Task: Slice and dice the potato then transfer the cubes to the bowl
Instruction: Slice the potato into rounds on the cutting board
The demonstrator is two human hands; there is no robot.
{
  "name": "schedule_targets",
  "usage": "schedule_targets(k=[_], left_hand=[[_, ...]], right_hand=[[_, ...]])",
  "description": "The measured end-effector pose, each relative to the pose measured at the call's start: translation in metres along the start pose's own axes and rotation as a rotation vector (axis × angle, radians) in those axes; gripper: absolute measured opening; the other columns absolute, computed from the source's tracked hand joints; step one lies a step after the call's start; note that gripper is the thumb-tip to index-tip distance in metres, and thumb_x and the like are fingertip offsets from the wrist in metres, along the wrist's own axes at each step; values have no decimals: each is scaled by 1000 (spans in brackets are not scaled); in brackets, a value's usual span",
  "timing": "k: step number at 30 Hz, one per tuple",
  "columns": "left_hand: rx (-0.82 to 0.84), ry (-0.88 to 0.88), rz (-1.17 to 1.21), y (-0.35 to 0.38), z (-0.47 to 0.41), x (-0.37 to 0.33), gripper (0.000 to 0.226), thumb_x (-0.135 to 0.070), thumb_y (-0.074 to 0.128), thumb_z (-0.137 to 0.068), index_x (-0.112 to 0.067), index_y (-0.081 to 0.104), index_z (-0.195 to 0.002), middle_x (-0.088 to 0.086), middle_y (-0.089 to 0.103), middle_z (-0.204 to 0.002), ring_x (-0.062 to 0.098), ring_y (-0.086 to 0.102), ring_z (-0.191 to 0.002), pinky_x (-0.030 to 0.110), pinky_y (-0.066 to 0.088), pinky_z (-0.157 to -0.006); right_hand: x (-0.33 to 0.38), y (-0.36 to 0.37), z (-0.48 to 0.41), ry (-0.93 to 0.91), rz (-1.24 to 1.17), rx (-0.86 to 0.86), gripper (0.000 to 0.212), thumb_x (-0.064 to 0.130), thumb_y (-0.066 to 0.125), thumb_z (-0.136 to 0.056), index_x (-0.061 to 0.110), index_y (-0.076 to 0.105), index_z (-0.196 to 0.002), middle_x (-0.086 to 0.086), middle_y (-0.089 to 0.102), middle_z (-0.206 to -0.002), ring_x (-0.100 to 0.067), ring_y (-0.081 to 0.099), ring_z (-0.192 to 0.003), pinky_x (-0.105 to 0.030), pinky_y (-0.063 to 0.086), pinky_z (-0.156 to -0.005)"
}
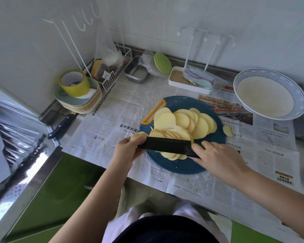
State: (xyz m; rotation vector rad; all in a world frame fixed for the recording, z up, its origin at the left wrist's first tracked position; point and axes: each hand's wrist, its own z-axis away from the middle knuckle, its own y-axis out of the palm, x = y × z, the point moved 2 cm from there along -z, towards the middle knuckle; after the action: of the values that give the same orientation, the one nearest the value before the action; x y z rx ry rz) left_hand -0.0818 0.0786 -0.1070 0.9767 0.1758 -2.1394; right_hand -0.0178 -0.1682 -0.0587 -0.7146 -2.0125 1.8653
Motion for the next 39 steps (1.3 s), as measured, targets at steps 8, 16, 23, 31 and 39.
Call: schedule_targets(k=[8,16,23,31,39], left_hand=[[120,180,-384,-6,-21,-25,39,-3,75,-79,-2,59,-115,16,71,-95,23,72,-81,28,59,-70],[222,460,-910,29,-16,-7,45,-19,83,-73,-17,59,-111,-5,60,-94,7,60,-73,12,48,-57],[210,485,-977,23,-19,10,62,-58,75,-66,-47,51,-123,2,55,-121,22,58,-106,40,52,-87],[170,512,-1009,43,3,30,112,-33,86,-66,-23,15,-151,3,25,-145,21,33,-132,42,39,-105],[-20,897,-1090,83,14,16,85,-40,79,-74,-14,37,-144,13,29,-149,30,20,-139,48,23,-113]], right_hand=[[-38,-3,40,378,-209,-5,30,42,55,-88,19,44,-72,10,36,-44,-7,33,-32,-21,20,-32],[-39,7,48,754,-554,-72,33,39,55,-94,12,52,-77,-3,48,-48,-17,49,-42,-31,36,-41],[-23,21,57,841,-676,-104,37,44,51,-93,17,47,-68,0,44,-47,-17,46,-42,-24,31,-41],[-17,27,66,915,-746,-127,38,38,54,-94,19,43,-63,5,38,-46,-10,37,-39,-21,35,-42],[-46,25,85,1035,-794,-136,41,38,55,-94,8,49,-67,-1,43,-50,-14,41,-42,-21,33,-41]])
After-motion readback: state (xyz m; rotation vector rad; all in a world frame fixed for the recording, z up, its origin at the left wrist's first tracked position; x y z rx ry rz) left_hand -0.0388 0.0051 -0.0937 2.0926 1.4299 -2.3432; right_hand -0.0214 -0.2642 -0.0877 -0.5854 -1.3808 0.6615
